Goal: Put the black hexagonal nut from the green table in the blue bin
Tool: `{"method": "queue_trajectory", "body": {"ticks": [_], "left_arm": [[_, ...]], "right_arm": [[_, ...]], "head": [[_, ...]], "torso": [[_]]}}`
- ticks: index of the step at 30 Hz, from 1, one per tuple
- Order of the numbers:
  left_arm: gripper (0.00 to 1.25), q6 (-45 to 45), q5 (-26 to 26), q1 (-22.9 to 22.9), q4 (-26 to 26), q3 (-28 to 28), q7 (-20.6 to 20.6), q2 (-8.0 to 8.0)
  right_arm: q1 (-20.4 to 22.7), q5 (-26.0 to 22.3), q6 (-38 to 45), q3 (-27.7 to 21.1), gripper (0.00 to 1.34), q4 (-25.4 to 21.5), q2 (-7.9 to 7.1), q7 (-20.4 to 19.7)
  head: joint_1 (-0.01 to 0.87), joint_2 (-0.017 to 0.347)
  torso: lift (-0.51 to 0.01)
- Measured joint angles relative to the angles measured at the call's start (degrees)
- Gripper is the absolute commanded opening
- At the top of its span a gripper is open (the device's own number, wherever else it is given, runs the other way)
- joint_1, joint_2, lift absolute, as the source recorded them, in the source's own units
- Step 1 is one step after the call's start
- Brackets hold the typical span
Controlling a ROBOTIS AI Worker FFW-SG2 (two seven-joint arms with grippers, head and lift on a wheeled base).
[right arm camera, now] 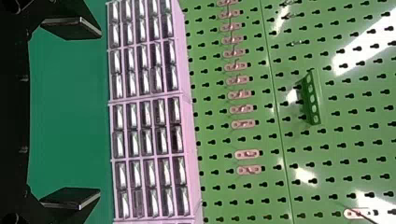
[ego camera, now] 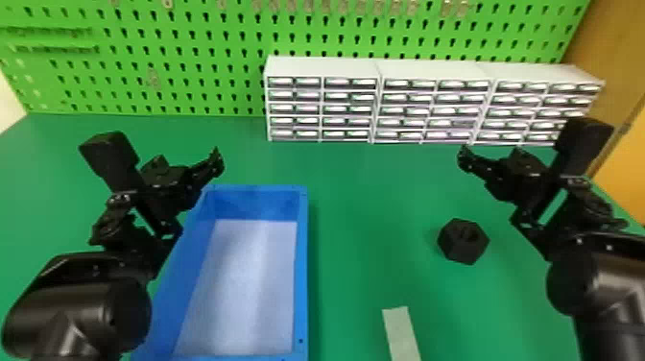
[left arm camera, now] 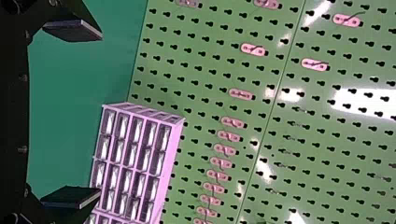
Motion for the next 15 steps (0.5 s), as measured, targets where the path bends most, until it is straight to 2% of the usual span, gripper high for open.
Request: {"method": "queue_trajectory", "body": {"ticks": [10,15], "left_arm": [[1.14,0.0,0.0,-0.1,0.0,0.0,-0.1,0.0],[1.14,0.0,0.0,0.0,0.0,0.0,-0.1,0.0]], "right_arm": [[0.0,0.0,0.5,0.0,1.23,-0.1,0.0,0.0],[-0.3,1.2,4.5,-0.6,1.23,-1.6,-0.06,0.0]], "head": [[0.692,0.009],[0.692,0.009]], "torso": [[-0.097],[-0.097]]}}
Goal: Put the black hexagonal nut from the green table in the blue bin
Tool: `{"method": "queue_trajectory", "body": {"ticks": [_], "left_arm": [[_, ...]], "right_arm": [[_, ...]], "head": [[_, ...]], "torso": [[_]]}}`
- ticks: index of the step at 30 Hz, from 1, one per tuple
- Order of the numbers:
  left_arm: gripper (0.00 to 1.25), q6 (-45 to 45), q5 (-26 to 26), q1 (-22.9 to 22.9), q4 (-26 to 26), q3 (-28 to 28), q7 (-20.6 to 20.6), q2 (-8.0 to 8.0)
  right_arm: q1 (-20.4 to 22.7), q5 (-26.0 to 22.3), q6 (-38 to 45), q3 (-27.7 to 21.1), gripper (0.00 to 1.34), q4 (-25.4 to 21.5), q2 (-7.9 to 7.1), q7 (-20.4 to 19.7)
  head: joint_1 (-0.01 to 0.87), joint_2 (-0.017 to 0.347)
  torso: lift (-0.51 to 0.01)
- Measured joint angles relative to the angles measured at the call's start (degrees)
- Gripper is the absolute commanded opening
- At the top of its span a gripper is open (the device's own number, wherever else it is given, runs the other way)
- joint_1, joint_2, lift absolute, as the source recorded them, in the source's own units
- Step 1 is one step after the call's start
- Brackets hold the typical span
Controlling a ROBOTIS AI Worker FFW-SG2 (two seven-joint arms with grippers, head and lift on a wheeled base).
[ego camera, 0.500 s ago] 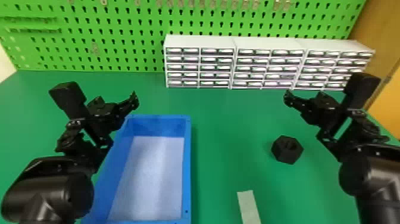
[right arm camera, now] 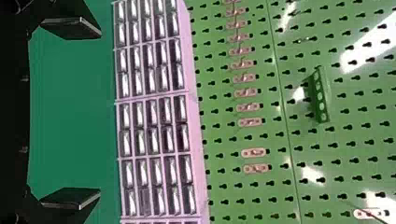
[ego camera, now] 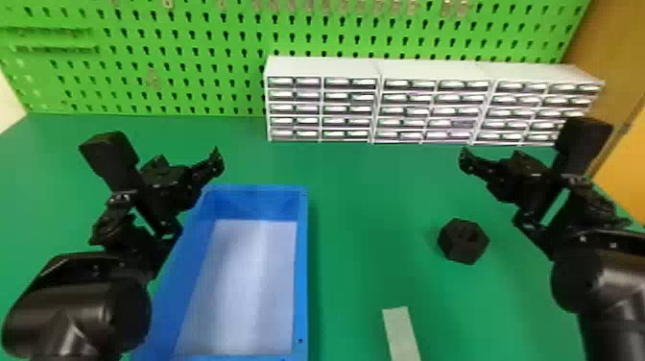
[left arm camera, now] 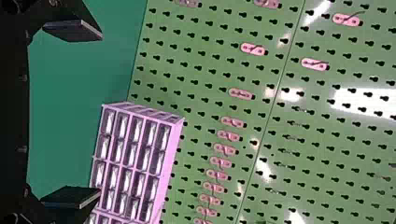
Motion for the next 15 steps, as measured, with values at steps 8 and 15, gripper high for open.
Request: {"method": "queue_trajectory", "body": {"ticks": [8,15], "left_arm": [[1.14,0.0,0.0,0.1,0.0,0.0,0.0,0.0],[1.14,0.0,0.0,0.1,0.0,0.0,0.0,0.0]], "right_arm": [[-0.7,2.4,10.8,-1.3,1.23,-4.3,-1.02,-2.5],[-2.6,3.2,23.4,-1.4,1.23,-7.8,-2.81,-4.9]], "head": [[0.692,0.009],[0.692,0.009]], "torso": [[-0.097],[-0.097]]}}
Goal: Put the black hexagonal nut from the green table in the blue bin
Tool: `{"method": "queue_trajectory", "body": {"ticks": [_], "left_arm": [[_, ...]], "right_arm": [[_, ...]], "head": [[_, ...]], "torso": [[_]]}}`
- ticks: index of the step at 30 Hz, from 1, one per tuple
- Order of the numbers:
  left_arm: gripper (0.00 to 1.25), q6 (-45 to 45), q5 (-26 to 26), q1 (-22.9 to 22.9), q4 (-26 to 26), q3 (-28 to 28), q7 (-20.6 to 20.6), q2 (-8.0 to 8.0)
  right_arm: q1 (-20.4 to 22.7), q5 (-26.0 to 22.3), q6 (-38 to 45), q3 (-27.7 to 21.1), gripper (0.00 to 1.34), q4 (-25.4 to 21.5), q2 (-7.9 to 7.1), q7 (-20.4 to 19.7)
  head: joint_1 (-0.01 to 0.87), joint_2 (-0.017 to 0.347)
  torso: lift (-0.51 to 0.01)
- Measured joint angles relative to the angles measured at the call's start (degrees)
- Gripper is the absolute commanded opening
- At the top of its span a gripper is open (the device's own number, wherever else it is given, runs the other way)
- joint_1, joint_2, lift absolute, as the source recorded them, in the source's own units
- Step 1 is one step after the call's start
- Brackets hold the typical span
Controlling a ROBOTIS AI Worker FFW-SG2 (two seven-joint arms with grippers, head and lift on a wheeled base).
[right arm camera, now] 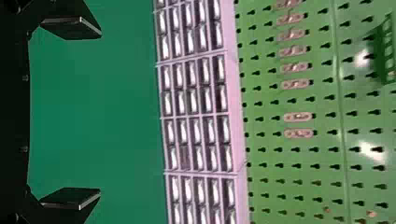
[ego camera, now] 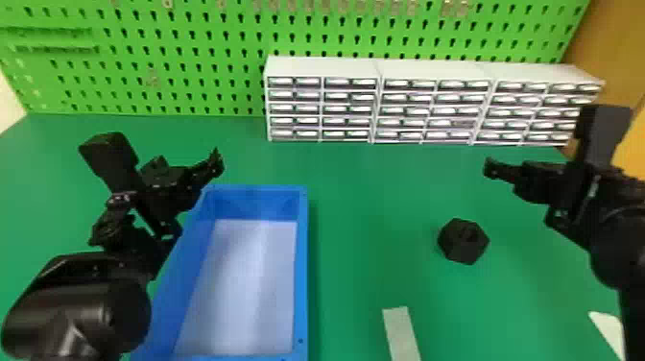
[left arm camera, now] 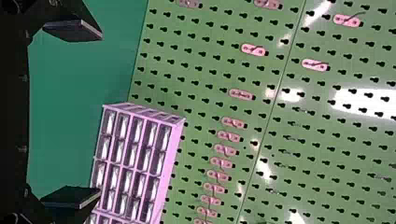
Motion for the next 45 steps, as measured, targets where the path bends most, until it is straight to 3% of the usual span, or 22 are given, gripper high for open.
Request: {"method": "queue_trajectory", "body": {"ticks": [11,22,27,34,45], "left_arm": [[1.14,0.0,0.0,0.0,0.0,0.0,0.0,0.0],[1.14,0.0,0.0,-0.1,0.0,-0.1,-0.1,0.0],[1.13,0.0,-0.1,-0.1,0.0,-0.2,-0.1,0.0],[1.13,0.2,-0.1,-0.2,0.0,-0.1,-0.1,0.0],[1.13,0.3,-0.1,-0.1,0.0,-0.1,-0.1,0.0]], "right_arm": [[-5.7,1.9,18.5,0.9,1.23,-1.7,-3.16,-0.3],[-11.6,9.5,33.7,4.0,1.23,-0.9,-5.86,-0.3],[-13.5,9.2,36.0,3.9,1.23,2.3,-6.67,-0.3],[-15.1,3.1,36.2,3.2,1.23,9.3,-8.52,-0.2],[-17.0,3.4,32.2,2.3,1.23,16.5,-8.59,-0.2]], "head": [[0.692,0.009],[0.692,0.009],[0.692,0.009],[0.692,0.009],[0.692,0.009]], "torso": [[-0.097],[-0.097],[-0.097],[-0.097],[-0.097]]}}
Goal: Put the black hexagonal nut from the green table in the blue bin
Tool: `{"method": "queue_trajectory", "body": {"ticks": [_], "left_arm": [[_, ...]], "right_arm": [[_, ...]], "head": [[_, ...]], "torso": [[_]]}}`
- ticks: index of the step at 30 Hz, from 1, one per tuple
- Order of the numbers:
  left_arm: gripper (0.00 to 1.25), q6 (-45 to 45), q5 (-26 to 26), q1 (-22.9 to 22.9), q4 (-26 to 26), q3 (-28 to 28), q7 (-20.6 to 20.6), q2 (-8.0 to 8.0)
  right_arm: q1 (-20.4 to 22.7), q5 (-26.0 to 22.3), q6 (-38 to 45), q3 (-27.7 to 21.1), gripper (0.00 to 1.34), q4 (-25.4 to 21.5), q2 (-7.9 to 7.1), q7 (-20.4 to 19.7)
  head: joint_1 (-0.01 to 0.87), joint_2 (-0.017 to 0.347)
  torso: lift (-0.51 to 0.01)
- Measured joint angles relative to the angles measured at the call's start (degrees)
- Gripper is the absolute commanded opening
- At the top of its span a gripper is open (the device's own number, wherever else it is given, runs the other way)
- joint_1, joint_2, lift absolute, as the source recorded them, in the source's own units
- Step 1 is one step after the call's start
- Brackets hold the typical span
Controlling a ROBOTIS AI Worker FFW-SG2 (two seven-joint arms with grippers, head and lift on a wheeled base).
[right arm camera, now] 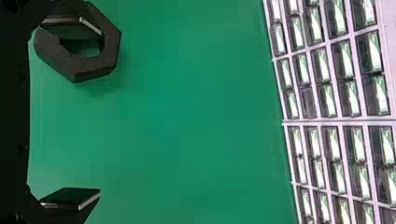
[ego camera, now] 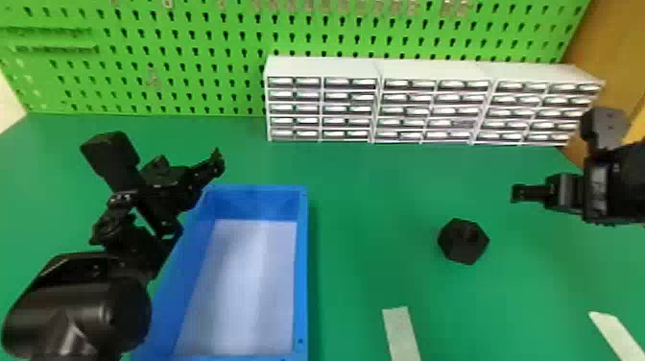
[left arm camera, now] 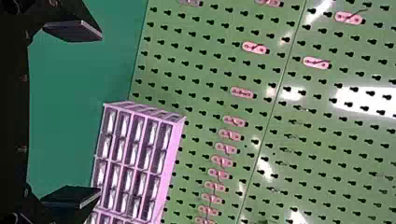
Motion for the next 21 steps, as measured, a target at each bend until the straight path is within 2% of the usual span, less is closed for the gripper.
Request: {"method": "queue_trajectory", "body": {"ticks": [12,21], "left_arm": [[1.13,0.0,0.1,0.0,0.0,0.1,0.0,0.0],[1.13,0.0,0.1,0.0,0.0,0.0,0.0,0.0]], "right_arm": [[-1.9,0.2,-5.4,1.9,1.23,8.1,0.23,0.0],[-2.8,-0.1,-7.6,3.9,1.23,11.8,0.97,0.0]], "head": [[0.692,0.009],[0.692,0.009]], "torso": [[-0.097],[-0.097]]}}
